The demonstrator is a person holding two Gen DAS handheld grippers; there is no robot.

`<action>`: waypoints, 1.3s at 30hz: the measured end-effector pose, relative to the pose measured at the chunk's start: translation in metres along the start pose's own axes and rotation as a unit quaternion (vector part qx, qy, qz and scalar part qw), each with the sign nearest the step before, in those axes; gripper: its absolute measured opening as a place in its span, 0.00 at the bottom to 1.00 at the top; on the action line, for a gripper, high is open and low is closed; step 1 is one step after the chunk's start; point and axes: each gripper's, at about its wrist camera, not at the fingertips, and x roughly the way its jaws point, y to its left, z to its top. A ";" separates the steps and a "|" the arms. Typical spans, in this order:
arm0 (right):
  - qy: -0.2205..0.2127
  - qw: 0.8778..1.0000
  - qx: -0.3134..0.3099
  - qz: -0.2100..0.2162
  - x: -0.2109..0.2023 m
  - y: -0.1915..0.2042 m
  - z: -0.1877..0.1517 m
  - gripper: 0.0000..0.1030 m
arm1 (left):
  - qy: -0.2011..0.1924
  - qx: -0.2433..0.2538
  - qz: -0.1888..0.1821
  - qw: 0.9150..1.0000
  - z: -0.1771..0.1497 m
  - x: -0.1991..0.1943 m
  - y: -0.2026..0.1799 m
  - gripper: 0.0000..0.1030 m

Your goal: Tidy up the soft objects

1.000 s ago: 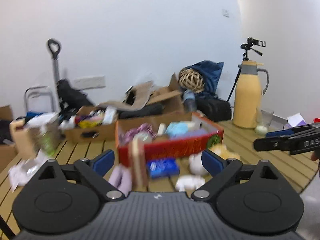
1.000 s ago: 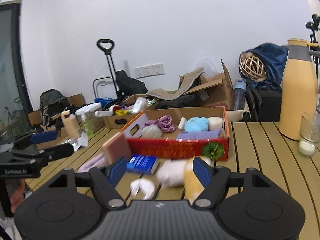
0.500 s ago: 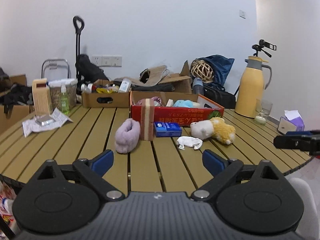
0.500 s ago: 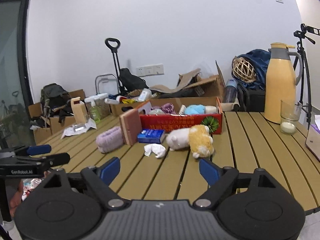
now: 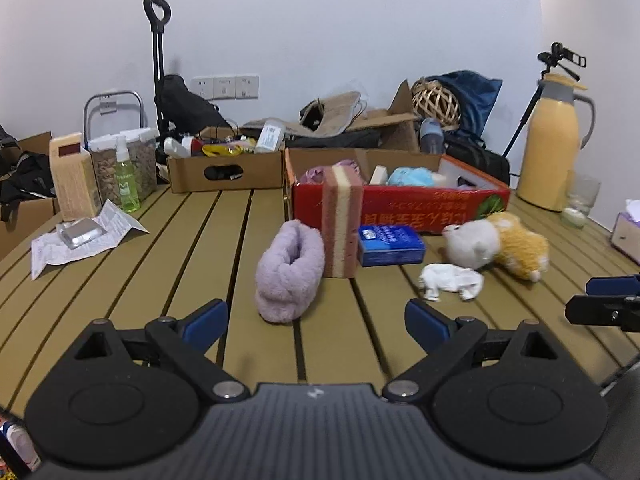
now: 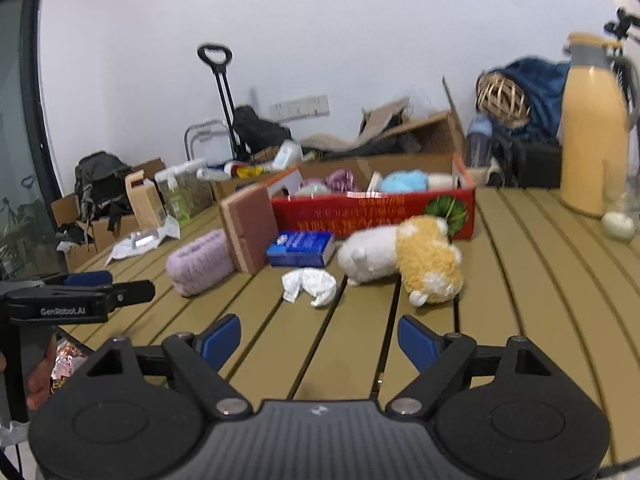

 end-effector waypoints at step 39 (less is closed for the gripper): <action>0.058 0.998 0.015 -0.024 0.064 -0.034 0.013 0.19 | 0.017 0.012 -0.134 0.991 -0.018 0.015 -0.065 0.78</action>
